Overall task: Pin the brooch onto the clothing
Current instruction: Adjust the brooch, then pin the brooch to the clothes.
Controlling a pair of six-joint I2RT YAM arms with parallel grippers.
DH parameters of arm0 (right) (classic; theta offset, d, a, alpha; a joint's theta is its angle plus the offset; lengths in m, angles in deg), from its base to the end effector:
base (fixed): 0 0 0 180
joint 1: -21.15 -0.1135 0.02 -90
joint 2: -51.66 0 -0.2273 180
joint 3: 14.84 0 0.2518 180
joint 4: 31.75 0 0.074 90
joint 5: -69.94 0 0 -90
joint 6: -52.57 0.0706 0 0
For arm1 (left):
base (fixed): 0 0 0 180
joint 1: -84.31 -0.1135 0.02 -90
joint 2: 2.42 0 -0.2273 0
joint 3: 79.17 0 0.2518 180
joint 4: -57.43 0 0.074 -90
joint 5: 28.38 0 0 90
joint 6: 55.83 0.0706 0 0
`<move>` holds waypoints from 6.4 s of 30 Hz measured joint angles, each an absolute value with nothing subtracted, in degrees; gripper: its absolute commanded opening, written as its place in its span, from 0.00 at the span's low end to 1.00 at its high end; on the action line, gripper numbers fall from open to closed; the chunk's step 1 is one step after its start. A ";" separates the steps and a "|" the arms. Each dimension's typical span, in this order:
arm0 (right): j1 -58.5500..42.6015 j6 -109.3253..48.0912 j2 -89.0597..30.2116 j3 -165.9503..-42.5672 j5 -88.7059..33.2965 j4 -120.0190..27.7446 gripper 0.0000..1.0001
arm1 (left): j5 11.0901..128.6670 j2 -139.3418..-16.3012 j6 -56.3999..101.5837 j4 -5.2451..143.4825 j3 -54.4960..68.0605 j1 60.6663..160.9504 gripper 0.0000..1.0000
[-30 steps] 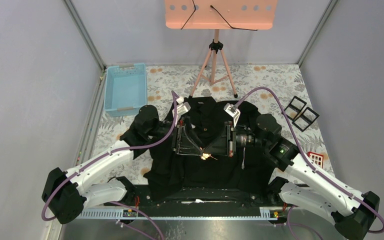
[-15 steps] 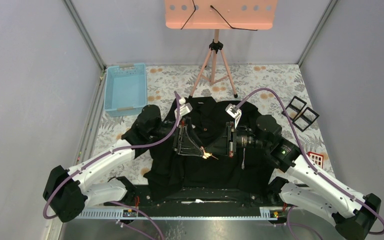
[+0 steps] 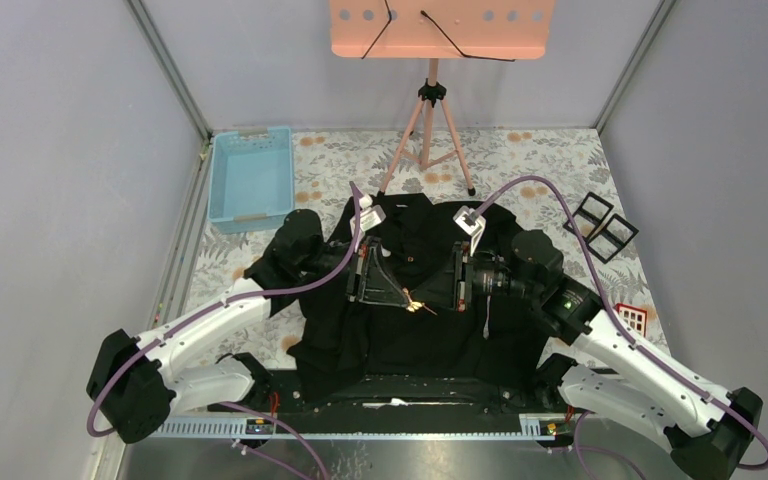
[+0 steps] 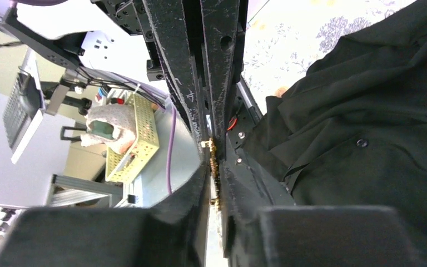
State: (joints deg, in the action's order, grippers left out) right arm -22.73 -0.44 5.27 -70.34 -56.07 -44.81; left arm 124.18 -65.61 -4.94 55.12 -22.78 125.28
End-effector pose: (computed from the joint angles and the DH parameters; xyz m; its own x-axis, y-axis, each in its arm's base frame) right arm 0.1461 0.1981 0.3089 -0.6314 0.0681 -0.7725 -0.7557 0.1697 0.6326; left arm 0.1656 -0.2268 0.2782 -0.6579 0.1863 -0.7297 0.7155 -0.1478 -0.6828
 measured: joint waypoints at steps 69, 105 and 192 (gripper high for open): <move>-1.70 -26.25 -40.50 -80.63 -37.58 -53.81 0.47 | 82.50 -90.60 -6.86 46.36 -20.35 121.78 0.00; -1.37 -30.27 -46.12 -82.91 -41.19 -54.19 0.25 | 81.89 -92.94 -7.89 45.64 -19.98 123.42 0.00; 2.10 -10.78 -37.51 -82.27 -50.19 -52.44 0.00 | 74.39 -101.59 -18.73 20.87 -28.68 125.52 0.00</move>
